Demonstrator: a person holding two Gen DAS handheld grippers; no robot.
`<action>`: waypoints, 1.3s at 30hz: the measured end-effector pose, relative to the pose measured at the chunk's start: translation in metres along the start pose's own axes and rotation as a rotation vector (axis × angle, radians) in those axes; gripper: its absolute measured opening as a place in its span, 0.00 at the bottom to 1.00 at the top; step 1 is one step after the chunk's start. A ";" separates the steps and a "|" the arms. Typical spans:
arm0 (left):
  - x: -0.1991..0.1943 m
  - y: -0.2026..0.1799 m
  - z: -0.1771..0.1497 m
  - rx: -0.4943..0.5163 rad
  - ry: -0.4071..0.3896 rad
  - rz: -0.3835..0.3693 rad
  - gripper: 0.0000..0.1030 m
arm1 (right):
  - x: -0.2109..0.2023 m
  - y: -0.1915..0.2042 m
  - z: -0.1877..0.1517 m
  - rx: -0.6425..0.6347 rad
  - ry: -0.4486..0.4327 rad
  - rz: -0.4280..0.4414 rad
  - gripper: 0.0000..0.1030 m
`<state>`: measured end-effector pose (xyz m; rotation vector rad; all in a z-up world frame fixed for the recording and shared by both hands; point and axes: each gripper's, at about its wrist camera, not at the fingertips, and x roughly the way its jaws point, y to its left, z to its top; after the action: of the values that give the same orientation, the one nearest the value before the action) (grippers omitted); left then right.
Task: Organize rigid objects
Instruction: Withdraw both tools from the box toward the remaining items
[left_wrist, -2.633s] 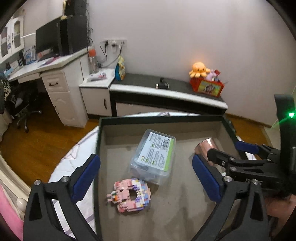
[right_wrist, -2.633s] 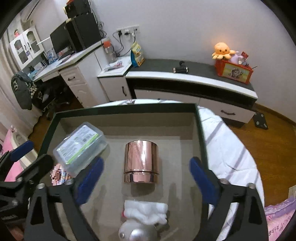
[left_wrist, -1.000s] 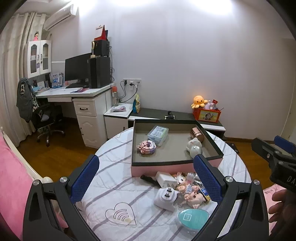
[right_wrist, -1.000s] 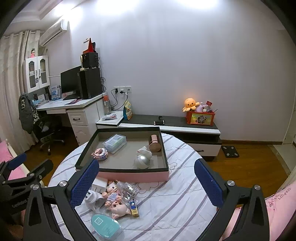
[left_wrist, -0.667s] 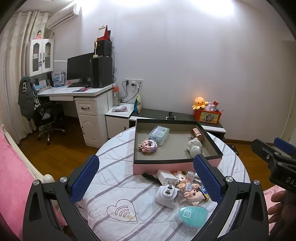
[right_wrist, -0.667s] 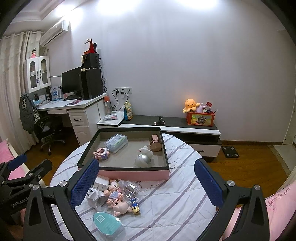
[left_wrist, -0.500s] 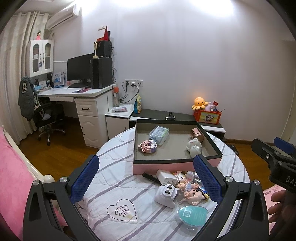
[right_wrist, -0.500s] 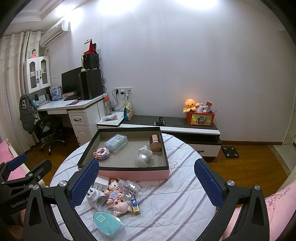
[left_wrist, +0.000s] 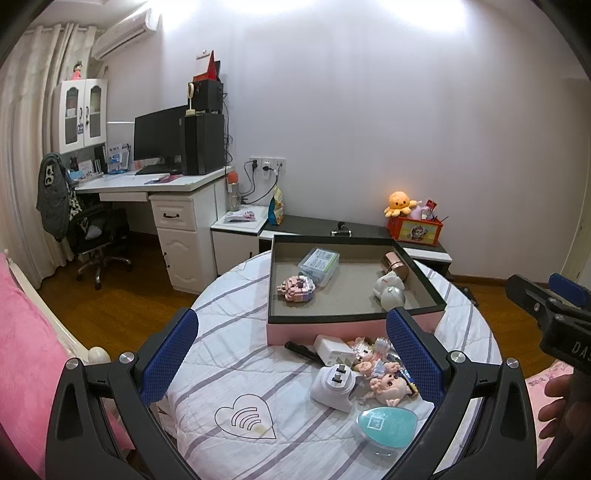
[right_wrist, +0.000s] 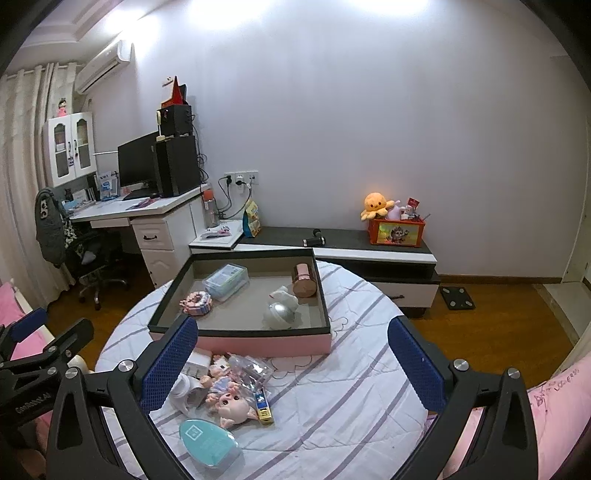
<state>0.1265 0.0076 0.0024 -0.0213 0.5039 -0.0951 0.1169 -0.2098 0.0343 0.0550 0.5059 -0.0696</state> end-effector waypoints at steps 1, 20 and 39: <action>0.001 0.000 0.000 0.001 0.006 -0.001 1.00 | 0.002 -0.002 -0.001 0.003 0.008 -0.003 1.00; 0.077 -0.012 -0.058 0.048 0.224 -0.033 1.00 | 0.074 -0.014 -0.040 -0.004 0.228 0.031 1.00; 0.146 -0.023 -0.090 0.045 0.382 -0.113 0.78 | 0.141 0.003 -0.064 -0.015 0.372 0.193 1.00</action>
<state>0.2079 -0.0289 -0.1458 0.0132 0.8825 -0.2231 0.2091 -0.2097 -0.0893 0.1025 0.8701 0.1365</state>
